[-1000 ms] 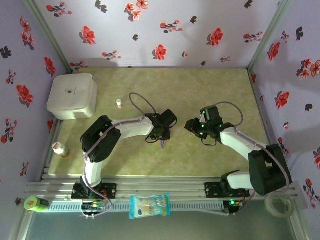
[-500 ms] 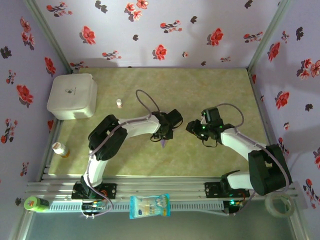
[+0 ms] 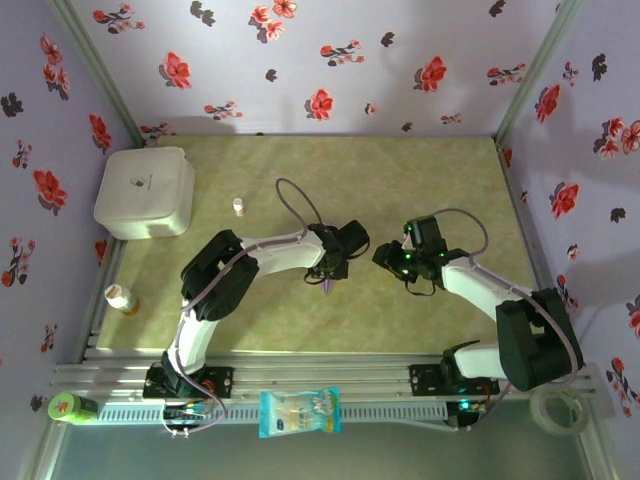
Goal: Fold a paper plane with a square sheet of paper (pick it up from the middle)
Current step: Move the paper plane to the center of the table.
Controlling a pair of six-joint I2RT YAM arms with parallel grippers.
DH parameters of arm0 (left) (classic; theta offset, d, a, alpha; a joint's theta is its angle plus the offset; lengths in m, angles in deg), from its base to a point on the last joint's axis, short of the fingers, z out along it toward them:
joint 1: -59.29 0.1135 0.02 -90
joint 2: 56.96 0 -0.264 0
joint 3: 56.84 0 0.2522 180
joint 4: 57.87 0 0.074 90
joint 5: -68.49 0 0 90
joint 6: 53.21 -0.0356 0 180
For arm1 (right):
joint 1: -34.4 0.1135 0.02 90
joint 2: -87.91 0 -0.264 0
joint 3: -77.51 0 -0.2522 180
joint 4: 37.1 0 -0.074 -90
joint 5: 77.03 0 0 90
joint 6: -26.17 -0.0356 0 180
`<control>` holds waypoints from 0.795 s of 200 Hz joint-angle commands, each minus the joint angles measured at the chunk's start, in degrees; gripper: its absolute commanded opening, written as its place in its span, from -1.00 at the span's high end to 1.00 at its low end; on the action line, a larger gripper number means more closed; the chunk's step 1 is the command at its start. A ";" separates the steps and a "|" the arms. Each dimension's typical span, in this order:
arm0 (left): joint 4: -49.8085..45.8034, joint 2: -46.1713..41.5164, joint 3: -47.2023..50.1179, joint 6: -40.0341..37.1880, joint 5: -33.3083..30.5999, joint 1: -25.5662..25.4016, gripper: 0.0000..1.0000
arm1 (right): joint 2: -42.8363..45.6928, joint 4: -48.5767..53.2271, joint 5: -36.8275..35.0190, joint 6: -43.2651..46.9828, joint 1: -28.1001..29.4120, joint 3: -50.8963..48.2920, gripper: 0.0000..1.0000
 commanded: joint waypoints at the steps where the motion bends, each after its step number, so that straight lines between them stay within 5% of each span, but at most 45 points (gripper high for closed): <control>1: 1.27 4.32 3.31 1.79 2.83 0.40 0.42 | -0.27 -0.76 -0.15 0.59 -0.44 -0.18 0.21; 159: 2.00 -7.48 1.50 1.77 0.87 1.99 0.24 | 5.80 8.05 -5.34 4.84 -0.48 4.45 0.20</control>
